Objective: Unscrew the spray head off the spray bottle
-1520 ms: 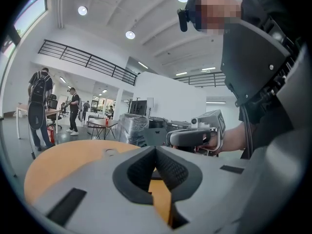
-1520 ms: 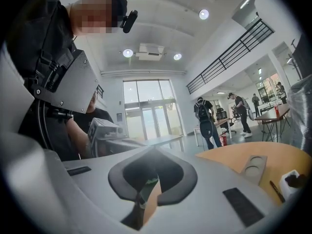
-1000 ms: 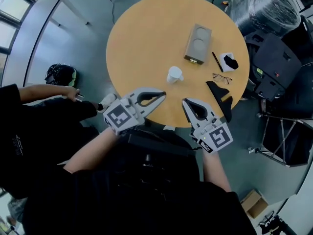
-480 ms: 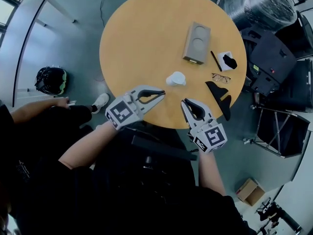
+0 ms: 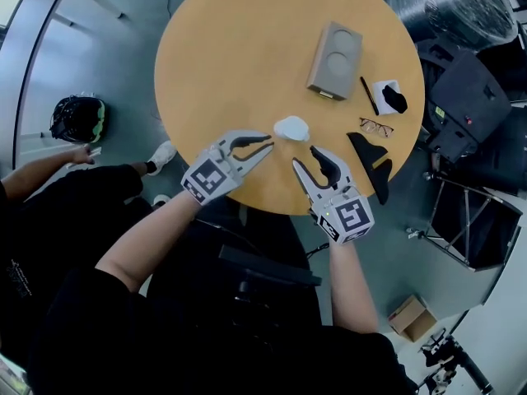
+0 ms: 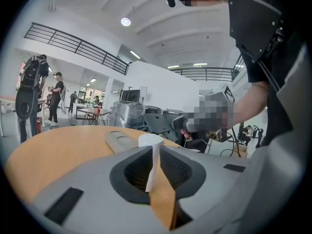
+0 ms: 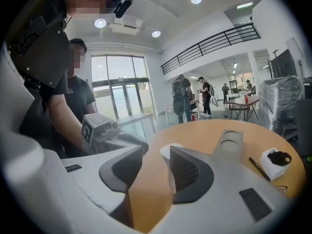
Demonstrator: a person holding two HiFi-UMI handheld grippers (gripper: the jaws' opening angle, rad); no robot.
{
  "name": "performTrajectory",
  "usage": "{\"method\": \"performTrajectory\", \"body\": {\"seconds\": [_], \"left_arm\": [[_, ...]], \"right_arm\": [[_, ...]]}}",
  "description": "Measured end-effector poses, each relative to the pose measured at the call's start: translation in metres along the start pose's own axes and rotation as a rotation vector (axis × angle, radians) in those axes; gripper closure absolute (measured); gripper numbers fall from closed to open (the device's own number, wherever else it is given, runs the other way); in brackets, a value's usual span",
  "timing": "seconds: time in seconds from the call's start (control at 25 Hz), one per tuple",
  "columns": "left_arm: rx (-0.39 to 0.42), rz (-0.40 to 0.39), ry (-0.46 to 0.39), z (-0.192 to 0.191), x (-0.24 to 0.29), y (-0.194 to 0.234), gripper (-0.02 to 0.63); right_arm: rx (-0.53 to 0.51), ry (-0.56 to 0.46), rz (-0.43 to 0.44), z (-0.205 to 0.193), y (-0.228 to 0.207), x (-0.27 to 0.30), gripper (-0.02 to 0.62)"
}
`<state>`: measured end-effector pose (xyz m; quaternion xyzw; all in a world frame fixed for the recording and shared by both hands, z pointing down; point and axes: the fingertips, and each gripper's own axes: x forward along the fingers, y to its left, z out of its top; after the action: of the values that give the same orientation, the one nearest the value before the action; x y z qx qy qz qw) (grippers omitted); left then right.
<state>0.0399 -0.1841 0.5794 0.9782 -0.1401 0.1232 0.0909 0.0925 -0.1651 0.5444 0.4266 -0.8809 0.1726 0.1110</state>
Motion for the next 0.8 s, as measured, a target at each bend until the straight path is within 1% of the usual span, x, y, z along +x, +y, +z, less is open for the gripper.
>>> {"method": "performTrajectory", "body": {"seconds": [0.12,0.2,0.28,0.32,0.36,0.4,0.44,0.52,0.6,0.8], "left_arm": [[0.036,0.033,0.006,-0.031,0.018,0.006,0.531],[0.046,0.05,0.023,-0.055,0.029,0.009,0.508],[0.039,0.065,0.044,-0.078,0.039,0.013,0.478],[0.035,0.073,0.053,-0.089,0.045,0.016,0.453],[0.029,0.081,0.06,-0.1,0.05,0.019,0.41],[0.021,0.088,0.063,-0.111,0.055,0.023,0.346],[0.014,0.093,0.063,-0.121,0.061,0.027,0.308],[0.009,0.097,0.06,-0.137,0.074,0.035,0.289],[0.02,0.094,0.059,-0.15,0.087,0.042,0.281],[0.026,0.058,0.053,-0.172,0.116,0.044,0.279]], "right_arm": [[0.0,0.005,-0.02,-0.021,-0.016,0.008,0.402],[0.003,0.009,-0.041,-0.034,-0.029,0.015,0.361],[0.006,0.01,-0.049,-0.046,-0.042,0.024,0.326],[0.006,0.009,-0.047,-0.052,-0.048,0.029,0.307],[0.005,0.008,-0.04,-0.059,-0.053,0.035,0.275],[0.003,0.01,-0.031,-0.066,-0.057,0.041,0.262],[-0.001,0.014,-0.022,-0.073,-0.061,0.047,0.243],[-0.013,0.021,-0.011,-0.085,-0.068,0.059,0.216],[-0.027,0.021,-0.005,-0.096,-0.074,0.069,0.204],[-0.045,0.02,0.003,-0.118,-0.076,0.086,0.204]]}}
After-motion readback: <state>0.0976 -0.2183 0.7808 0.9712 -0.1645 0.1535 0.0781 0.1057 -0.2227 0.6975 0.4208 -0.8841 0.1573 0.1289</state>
